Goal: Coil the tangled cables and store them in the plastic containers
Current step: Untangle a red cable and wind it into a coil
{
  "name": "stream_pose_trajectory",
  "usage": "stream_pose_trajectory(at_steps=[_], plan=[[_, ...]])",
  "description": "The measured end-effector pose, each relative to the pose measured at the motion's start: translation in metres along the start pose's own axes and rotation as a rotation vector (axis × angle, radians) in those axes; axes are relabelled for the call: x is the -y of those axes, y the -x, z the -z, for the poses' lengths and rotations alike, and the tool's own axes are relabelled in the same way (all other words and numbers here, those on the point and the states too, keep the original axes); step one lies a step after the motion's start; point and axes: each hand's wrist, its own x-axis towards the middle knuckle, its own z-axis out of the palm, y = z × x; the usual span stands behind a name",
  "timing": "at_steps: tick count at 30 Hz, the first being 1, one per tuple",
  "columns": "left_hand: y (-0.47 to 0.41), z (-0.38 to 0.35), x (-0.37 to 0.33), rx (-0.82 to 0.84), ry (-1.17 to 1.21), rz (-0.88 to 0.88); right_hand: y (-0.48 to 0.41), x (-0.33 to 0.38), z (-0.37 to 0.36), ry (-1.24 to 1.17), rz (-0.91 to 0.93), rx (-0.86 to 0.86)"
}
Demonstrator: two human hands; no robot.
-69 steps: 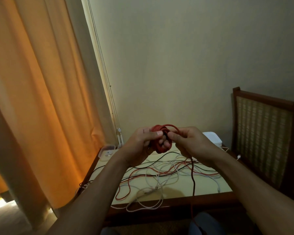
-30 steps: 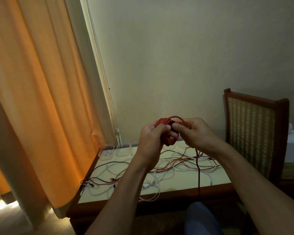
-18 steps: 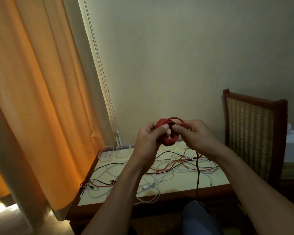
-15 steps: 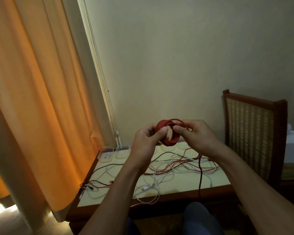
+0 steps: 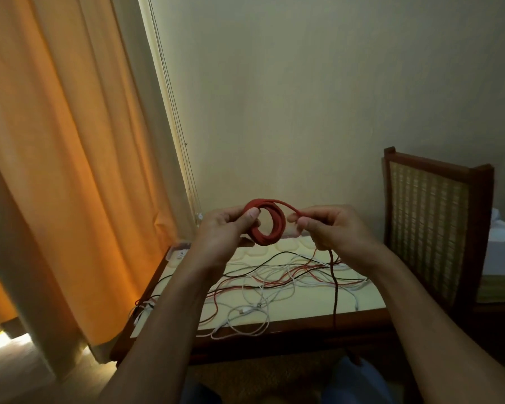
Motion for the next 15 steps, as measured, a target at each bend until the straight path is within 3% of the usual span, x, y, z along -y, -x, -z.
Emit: stream_pose_trajectory(at_steps=[10, 15], plan=[[-0.022, 0.051, -0.023, -0.137, 0.308, 0.030, -0.002, -0.061, 0.010, 0.362, -0.041, -0.100], [-0.035, 0.073, -0.025, -0.252, 0.589, 0.018, -0.012, -0.085, 0.025, 0.592, -0.140, -0.134]])
